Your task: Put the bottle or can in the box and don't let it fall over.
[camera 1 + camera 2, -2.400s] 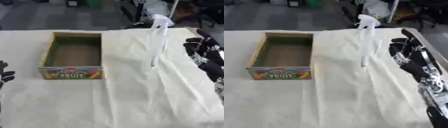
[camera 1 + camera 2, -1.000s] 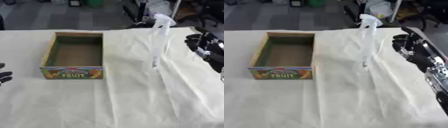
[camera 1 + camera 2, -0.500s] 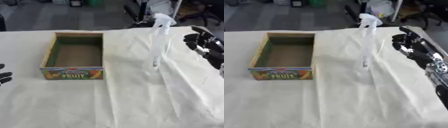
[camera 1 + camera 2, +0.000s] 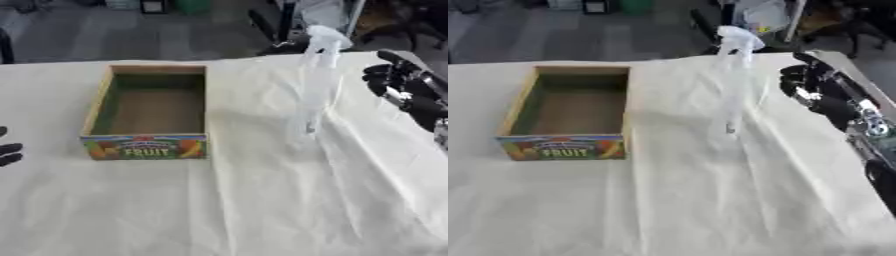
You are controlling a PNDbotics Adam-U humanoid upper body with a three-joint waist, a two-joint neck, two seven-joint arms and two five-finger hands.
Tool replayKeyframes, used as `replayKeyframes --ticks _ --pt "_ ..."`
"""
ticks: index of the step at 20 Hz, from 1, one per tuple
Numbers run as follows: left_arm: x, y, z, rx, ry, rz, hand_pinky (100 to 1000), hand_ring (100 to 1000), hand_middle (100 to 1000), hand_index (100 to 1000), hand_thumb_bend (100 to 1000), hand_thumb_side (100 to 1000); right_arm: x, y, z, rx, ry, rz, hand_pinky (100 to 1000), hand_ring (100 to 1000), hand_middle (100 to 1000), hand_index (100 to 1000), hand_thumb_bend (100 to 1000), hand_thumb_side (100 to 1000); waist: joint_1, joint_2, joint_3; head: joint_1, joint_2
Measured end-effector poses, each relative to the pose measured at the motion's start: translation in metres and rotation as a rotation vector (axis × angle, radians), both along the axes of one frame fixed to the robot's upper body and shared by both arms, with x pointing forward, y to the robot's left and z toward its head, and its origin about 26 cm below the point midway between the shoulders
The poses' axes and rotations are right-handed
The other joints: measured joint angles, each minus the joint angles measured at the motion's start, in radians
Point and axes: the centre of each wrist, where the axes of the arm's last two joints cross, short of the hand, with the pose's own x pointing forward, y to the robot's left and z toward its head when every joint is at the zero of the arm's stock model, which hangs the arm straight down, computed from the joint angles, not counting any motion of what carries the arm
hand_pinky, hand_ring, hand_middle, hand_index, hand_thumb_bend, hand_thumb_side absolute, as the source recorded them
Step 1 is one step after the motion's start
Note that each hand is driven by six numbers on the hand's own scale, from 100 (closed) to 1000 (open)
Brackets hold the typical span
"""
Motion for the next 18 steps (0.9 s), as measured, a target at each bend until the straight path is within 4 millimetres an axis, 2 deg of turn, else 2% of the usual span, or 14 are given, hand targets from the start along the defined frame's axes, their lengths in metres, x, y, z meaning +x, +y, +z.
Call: replayKeyframes --ticks 10,18 --pt "0.000 -0.001 0.000 -0.002 0.001 -0.007 717 678 766 843 451 763 0.009 0.010 -0.004 0.018 0.001 0.022 895 841 764 1000 448 360 0.004 0.000 0.014 0.004 0.034" --pt "0.001 -0.001 0.000 -0.001 -0.001 -0.009 717 678 766 843 453 763 0.017 0.018 -0.004 0.003 -0.009 0.032 894 841 761 1000 454 341 0.006 0.003 0.027 0.004 0.035"
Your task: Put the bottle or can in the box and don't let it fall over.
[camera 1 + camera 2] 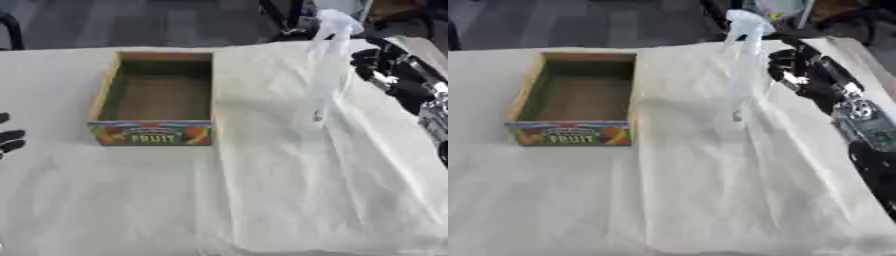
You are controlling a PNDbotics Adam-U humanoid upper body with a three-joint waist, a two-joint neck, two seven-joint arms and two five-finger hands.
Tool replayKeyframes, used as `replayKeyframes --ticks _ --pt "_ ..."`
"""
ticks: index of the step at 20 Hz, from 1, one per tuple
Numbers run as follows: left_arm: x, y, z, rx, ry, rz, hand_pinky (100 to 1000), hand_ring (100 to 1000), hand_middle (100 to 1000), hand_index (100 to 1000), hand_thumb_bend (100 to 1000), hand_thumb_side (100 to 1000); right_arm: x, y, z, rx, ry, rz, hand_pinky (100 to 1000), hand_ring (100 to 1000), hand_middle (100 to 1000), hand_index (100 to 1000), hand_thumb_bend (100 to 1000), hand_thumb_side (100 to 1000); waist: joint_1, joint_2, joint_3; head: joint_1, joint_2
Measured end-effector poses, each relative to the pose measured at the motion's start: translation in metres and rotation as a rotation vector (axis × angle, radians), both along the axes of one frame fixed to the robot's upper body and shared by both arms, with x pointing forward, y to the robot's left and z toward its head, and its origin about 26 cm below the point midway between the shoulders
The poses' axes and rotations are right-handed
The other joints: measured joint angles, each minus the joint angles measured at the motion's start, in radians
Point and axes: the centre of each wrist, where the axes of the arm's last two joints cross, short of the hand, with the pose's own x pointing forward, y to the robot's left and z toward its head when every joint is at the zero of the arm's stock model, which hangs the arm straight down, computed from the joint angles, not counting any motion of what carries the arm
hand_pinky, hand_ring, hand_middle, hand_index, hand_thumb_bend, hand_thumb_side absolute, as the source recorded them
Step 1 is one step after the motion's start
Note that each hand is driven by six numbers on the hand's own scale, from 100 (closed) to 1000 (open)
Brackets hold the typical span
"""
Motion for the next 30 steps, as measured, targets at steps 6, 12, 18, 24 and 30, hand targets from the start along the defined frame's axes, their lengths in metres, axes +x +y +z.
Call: replayKeyframes --ticks 6,12,18,24,30 --pt "0.001 -0.001 0.002 0.000 -0.005 -0.003 717 677 765 843 454 763 0.005 0.005 0.004 -0.024 -0.019 0.004 895 841 761 1000 455 338 0.003 0.005 0.009 -0.006 -0.002" --pt "0.001 -0.001 0.002 0.001 -0.006 -0.006 717 677 765 843 455 763 0.009 0.008 0.007 -0.040 -0.034 0.011 895 842 759 1000 456 337 0.004 0.007 0.014 -0.009 -0.010" --pt "0.002 -0.002 0.002 0.001 -0.006 -0.012 717 677 765 843 455 763 0.012 0.010 0.010 -0.056 -0.042 0.015 896 843 758 1000 457 337 0.006 0.009 0.021 -0.014 -0.013" --pt "0.003 -0.003 0.005 0.002 -0.013 -0.016 717 676 764 843 456 763 0.015 0.012 0.011 -0.073 -0.048 0.019 896 840 755 1000 458 328 0.012 0.012 0.028 -0.018 -0.018" --pt "0.003 -0.004 0.006 0.001 -0.019 -0.018 717 676 764 843 457 762 0.018 0.015 0.015 -0.082 -0.060 0.021 891 835 746 1000 467 319 0.016 0.018 0.034 -0.027 -0.022"
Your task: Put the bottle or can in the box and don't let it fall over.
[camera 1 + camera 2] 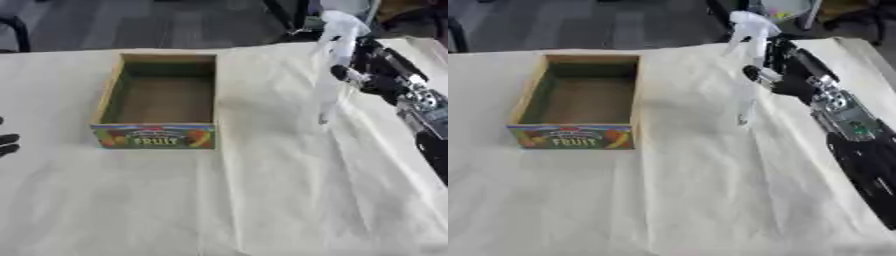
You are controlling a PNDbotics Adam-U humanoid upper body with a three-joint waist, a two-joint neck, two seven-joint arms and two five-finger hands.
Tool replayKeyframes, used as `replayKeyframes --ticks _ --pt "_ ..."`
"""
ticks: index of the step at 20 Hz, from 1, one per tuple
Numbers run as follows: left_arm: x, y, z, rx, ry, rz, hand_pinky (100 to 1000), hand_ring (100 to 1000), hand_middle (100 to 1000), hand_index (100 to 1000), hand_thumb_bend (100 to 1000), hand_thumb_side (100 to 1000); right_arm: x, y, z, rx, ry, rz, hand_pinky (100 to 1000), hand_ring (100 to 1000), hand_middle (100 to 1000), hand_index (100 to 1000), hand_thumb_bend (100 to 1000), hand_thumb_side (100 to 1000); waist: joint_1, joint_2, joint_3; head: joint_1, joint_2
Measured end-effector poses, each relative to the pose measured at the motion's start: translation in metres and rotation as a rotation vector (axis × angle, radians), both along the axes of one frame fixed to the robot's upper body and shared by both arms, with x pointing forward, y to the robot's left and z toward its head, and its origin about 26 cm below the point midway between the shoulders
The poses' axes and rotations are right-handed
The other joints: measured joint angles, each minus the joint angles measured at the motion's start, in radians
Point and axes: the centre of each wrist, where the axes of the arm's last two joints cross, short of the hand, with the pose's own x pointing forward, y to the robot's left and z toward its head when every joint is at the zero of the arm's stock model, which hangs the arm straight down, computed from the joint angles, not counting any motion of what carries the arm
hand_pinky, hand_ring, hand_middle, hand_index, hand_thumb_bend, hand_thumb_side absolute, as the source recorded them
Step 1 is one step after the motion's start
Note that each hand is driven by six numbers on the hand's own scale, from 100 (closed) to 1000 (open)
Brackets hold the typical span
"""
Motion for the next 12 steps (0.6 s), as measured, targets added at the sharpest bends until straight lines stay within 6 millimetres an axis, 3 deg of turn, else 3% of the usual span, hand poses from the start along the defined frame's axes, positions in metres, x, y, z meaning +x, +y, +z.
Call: replayKeyframes --ticks 12 --pt "0.0012 -0.0008 0.0017 0.000 -0.005 -0.004 717 675 763 842 459 762 0.0043 0.0060 0.0039 -0.005 -0.014 0.010 888 828 736 1000 470 322 0.002 0.006 0.007 -0.012 -0.005"
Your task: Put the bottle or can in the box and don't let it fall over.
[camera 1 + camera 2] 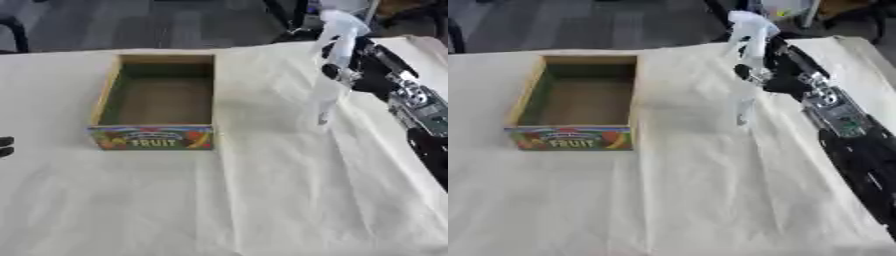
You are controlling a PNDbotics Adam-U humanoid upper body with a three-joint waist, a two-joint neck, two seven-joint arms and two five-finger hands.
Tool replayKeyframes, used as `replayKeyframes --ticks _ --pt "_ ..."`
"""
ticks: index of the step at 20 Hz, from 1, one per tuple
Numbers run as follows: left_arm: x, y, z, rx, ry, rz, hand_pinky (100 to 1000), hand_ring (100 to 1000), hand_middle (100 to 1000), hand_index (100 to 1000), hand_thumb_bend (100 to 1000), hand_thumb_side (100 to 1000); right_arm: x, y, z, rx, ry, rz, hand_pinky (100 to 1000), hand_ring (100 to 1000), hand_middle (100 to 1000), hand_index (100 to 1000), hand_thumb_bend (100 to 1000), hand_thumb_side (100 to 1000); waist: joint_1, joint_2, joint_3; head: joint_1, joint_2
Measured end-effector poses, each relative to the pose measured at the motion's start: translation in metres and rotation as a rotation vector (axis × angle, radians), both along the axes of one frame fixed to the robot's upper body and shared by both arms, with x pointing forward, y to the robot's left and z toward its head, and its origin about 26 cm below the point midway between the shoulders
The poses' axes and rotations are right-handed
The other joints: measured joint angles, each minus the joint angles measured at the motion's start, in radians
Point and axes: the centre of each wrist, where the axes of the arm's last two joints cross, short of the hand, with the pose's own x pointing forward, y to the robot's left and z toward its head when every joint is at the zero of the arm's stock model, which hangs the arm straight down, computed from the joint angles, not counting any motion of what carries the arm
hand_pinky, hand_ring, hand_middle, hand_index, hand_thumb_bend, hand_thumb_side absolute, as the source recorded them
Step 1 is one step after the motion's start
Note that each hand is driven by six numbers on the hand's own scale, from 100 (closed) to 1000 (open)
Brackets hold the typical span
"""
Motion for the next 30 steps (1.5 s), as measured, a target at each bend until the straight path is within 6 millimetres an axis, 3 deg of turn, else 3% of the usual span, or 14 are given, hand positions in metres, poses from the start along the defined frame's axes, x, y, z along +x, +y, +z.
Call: replayKeyframes --ticks 30 --pt "0.000 -0.001 0.000 0.002 0.002 -0.008 718 674 761 842 461 762 0.010 0.016 0.021 -0.017 -0.052 0.048 875 805 724 987 463 326 -0.004 0.000 0.006 -0.011 0.000"
